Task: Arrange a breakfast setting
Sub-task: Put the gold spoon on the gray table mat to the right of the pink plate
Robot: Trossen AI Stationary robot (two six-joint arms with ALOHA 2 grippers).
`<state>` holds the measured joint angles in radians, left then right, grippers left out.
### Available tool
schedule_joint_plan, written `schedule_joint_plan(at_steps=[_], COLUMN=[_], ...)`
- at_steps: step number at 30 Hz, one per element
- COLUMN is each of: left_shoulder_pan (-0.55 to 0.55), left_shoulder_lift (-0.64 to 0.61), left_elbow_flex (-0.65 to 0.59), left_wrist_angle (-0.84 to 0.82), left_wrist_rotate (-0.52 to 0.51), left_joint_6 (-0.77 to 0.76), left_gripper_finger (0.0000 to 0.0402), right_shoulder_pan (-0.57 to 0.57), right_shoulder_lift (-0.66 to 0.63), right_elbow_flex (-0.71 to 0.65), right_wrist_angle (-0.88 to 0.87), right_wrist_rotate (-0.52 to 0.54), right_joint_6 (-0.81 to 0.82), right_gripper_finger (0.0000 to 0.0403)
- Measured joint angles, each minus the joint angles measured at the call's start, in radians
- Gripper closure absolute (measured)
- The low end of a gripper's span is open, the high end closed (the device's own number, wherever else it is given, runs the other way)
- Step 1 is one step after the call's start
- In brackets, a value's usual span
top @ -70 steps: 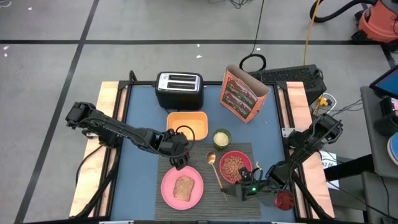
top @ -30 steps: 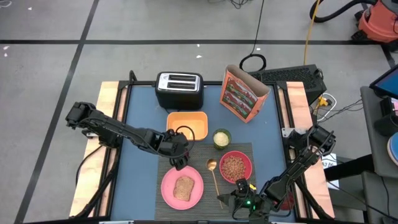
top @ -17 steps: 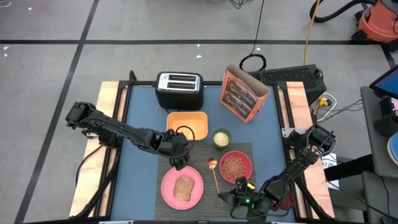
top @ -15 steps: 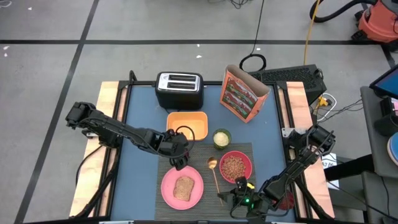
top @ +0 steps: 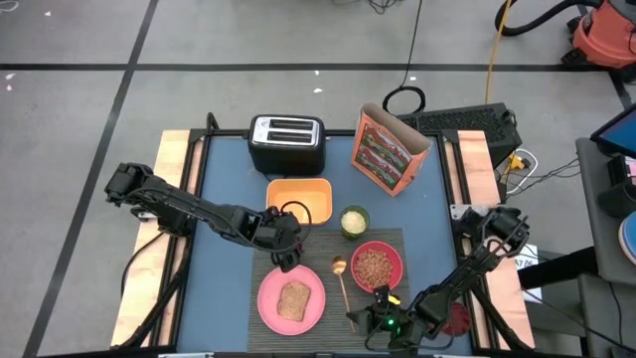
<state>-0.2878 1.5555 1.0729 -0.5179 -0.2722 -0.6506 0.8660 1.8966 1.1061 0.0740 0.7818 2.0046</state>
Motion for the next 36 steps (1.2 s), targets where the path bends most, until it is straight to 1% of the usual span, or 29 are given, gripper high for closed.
schedule_joint_plan(at_steps=[4,7,11,18,22,25,36], left_shoulder_pan=[0.0,0.0,0.0,0.0,0.0,0.0,0.0], left_shoulder_lift=[0.0,0.0,0.0,0.0,0.0,0.0,0.0], left_elbow_flex=[0.0,0.0,0.0,0.0,0.0,0.0,0.0], left_wrist_angle=[0.0,0.0,0.0,0.0,0.0,0.0,0.0], left_wrist_rotate=[0.0,0.0,0.0,0.0,0.0,0.0,0.0], left_joint_6=[0.0,0.0,0.0,0.0,0.014,0.016,0.016], left_gripper_finger=[0.0014,0.0014,0.0014,0.0014,0.0014,0.0014,0.0014], right_shoulder_pan=[-0.003,-0.009,-0.028,-0.074,-0.095,-0.102,-0.106], right_shoulder_lift=[0.002,0.002,0.002,0.002,0.002,0.002,0.002], right_elbow_flex=[0.0,0.0,0.0,0.0,0.0,0.0,-0.005], right_wrist_angle=[0.001,-0.033,-0.055,-0.057,-0.057,-0.061,-0.082], right_wrist_rotate=[0.002,-0.005,-0.074,-0.228,-0.292,-0.314,-0.318], right_joint_6=[-0.004,0.007,0.041,0.071,0.08,0.098,0.282], right_gripper_finger=[0.0385,0.0385,0.0385,0.0384,0.0382,0.0382,0.0381])
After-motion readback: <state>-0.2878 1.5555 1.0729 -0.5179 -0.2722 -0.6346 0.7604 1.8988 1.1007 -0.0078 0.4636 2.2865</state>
